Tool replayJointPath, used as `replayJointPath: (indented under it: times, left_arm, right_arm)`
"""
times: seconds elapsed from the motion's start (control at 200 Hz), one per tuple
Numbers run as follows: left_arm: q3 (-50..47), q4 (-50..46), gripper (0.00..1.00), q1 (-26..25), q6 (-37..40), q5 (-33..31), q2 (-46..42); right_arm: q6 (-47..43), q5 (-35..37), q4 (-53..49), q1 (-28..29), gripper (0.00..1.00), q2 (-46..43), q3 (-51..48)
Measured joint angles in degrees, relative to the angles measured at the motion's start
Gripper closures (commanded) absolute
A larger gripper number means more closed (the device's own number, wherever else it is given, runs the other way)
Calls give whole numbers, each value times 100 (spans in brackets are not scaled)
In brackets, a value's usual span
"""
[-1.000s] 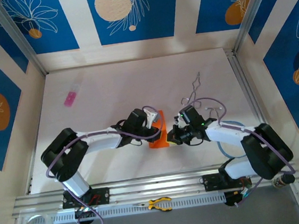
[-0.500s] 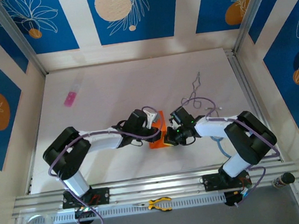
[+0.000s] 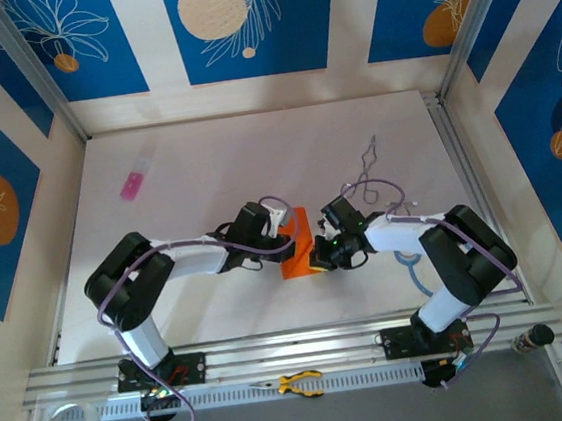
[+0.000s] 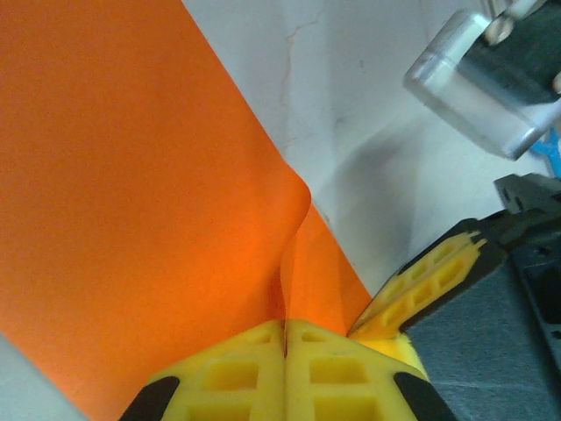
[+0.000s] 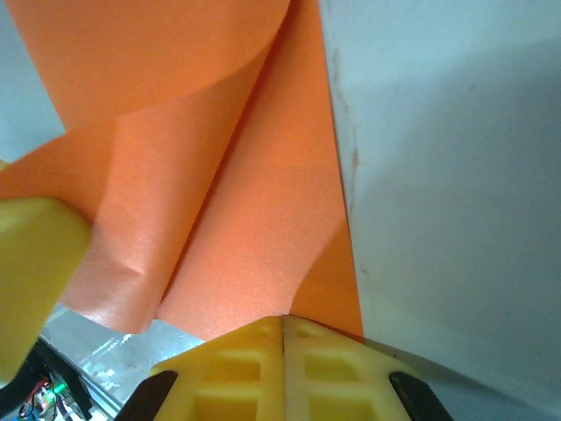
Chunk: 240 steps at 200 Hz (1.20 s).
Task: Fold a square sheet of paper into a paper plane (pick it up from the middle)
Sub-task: Fold the triangle a second time at the center of the table.
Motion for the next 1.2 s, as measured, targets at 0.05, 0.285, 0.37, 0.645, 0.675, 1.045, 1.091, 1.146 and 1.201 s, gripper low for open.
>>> replayJointPath:
  times: [0.05,0.285,0.37,0.645,0.675,1.045,1.091,1.146,1.201]
  left_arm:
    - [0,2,100,0,26,-24,33]
    - [0,-2,100,4,280,-210,109]
    - [0,-35,100,4,367,-282,122]
    - [0,-63,98,13,588,-509,127]
    - [0,-70,98,15,608,-531,127]
    - [79,-195,97,42,822,-669,138]
    - [79,-199,97,42,844,-684,149]
    - [79,-205,97,42,852,-686,164]
    - [92,-201,97,42,861,-684,192]
  right_arm:
    - [-24,-15,-39,-4,100,31,37]
    - [-68,-46,-87,-11,100,127,146]
    - [-70,-44,-98,-11,100,153,181]
    - [-87,-42,-107,-11,100,153,186]
    - [-87,-39,-107,-11,100,153,186]
    - [-90,-42,-105,-48,100,153,186]
    - [-94,-42,-105,-48,100,153,186]
    - [-111,-44,-101,-48,100,153,184]
    - [-111,-50,-79,-48,100,153,168]
